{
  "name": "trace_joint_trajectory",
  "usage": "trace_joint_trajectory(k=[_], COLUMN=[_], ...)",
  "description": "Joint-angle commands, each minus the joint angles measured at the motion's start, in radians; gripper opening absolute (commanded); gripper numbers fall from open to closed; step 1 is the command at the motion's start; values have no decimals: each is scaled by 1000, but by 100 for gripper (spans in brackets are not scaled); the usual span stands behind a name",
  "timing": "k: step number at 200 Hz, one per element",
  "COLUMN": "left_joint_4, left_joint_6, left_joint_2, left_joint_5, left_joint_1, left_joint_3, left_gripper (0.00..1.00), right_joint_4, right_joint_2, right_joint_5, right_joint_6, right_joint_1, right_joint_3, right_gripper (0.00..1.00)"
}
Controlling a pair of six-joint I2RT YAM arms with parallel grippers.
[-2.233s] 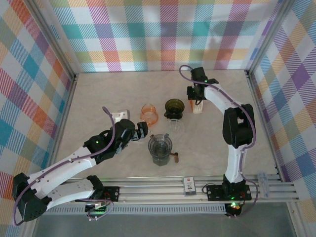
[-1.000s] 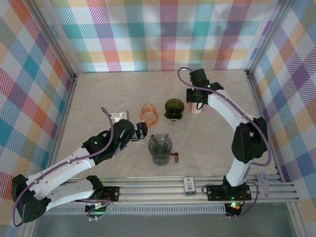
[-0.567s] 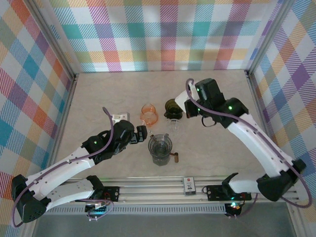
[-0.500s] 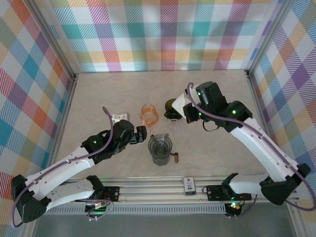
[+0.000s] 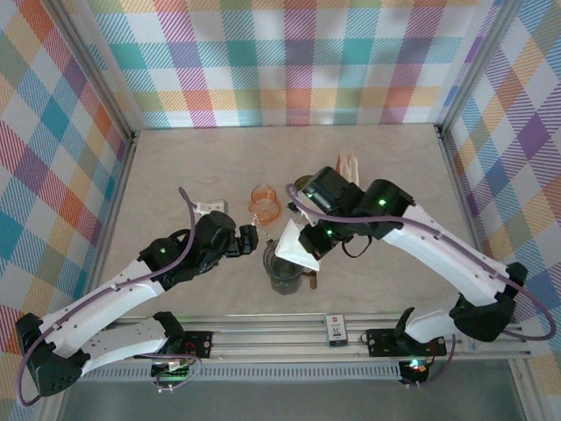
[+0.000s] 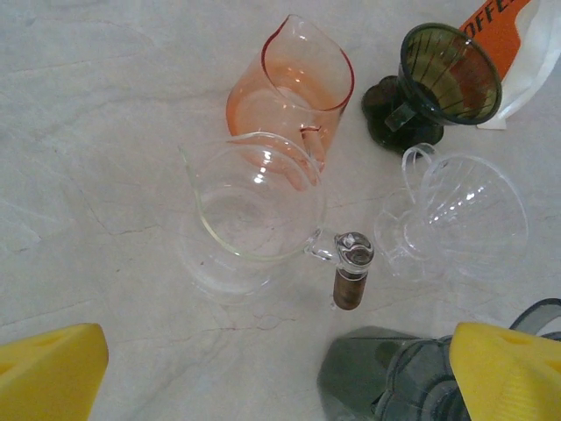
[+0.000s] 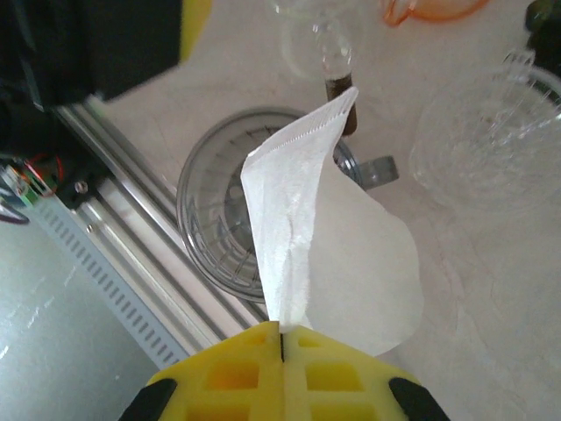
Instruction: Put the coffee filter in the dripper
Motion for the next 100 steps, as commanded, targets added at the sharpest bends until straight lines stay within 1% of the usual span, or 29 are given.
trace_joint_trajectory(k=[1,57,100], left_joint_4=[-18,-17,-31], left_joint_6=[12,19,18], left_joint_2=[-31,-63,-88], left_joint_5=[19,33,38], left_joint_1=[13,15,19], left_joint_3=[36,40,35], left_gripper=[100,100,100], right_joint_4=[-77,-16,72], right_joint_2=[34,140,198], right_joint_5=[9,-68,-115], right_joint_6=[-11,-28,-17], right_joint_1=[18,50,55], right_joint_3=[56,98,60], right_gripper=[0,0,0])
